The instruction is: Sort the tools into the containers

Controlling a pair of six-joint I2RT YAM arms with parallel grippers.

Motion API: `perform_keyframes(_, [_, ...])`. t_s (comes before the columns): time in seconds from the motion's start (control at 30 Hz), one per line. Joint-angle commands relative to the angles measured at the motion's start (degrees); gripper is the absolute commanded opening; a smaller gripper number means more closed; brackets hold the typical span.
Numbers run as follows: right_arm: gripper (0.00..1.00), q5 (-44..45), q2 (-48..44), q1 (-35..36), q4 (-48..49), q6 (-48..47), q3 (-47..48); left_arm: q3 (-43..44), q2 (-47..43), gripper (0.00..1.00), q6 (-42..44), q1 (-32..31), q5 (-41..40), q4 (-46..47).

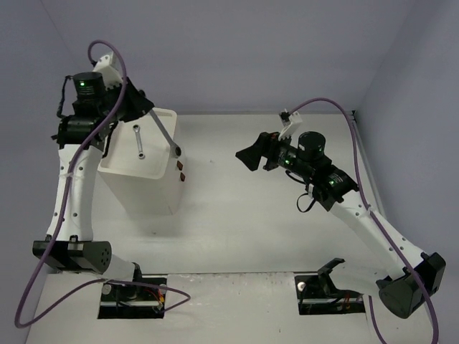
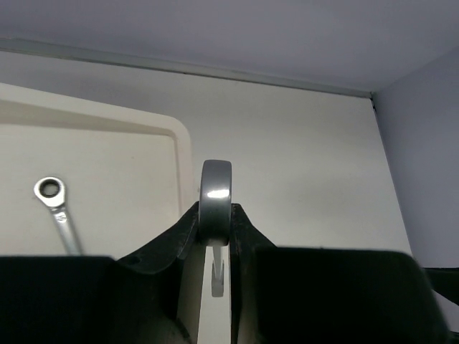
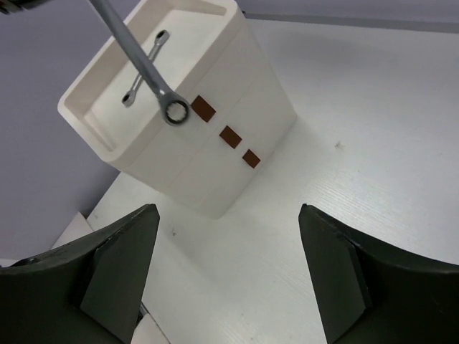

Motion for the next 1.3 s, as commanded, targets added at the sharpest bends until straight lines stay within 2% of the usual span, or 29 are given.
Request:
perform_keyframes(0.0, [0.76,-1.13,-1.84,-0.39,3.06,1.09,-1.44,5.56,-1.48,0.00,-0.16,7.46,15.14,2.24])
perform_keyframes(0.2, [0.77,-1.10,-2.20,-0.70,2.09,1.18,-2.35,7.68,-1.72,0.00,-1.23,18.06,25.27,1.48])
perform_keyframes(0.37, [0.77,-1.62,-1.22,-0.81,1.54,1.03,-2.30,7.10,-0.83,0.00,1.39,23.96,28.65,-1.09])
perform_keyframes(0.73, [0.77,-2.36,0.93,-0.83,0.50,0.55,-1.97,7.47,6.35,0.00,8.75,24.69,34.11,-7.09])
perform_keyframes(0.87, [0.78,-2.36,1.57,-0.83,0.48,0.39,-2.00,10.03,9.35,0.00,13.12,23.02,29.77,-11.83])
perform_keyframes(1.0, [0.78,-2.18,2.02,-0.83,0.33,0.21,-2.23,10.48,11.49,0.01,14.05,20.73,23.52,-12.08])
perform_keyframes(1.17, [0.79,-1.86,2.21,-0.83,0.42,0.04,-2.82,11.90,13.37,0.13,15.42,15.93,9.93,-12.16])
perform_keyframes(1.27, [0.79,-1.65,2.02,-0.83,0.41,0.04,-3.31,13.09,14.63,0.16,15.01,14.95,4.60,-12.17])
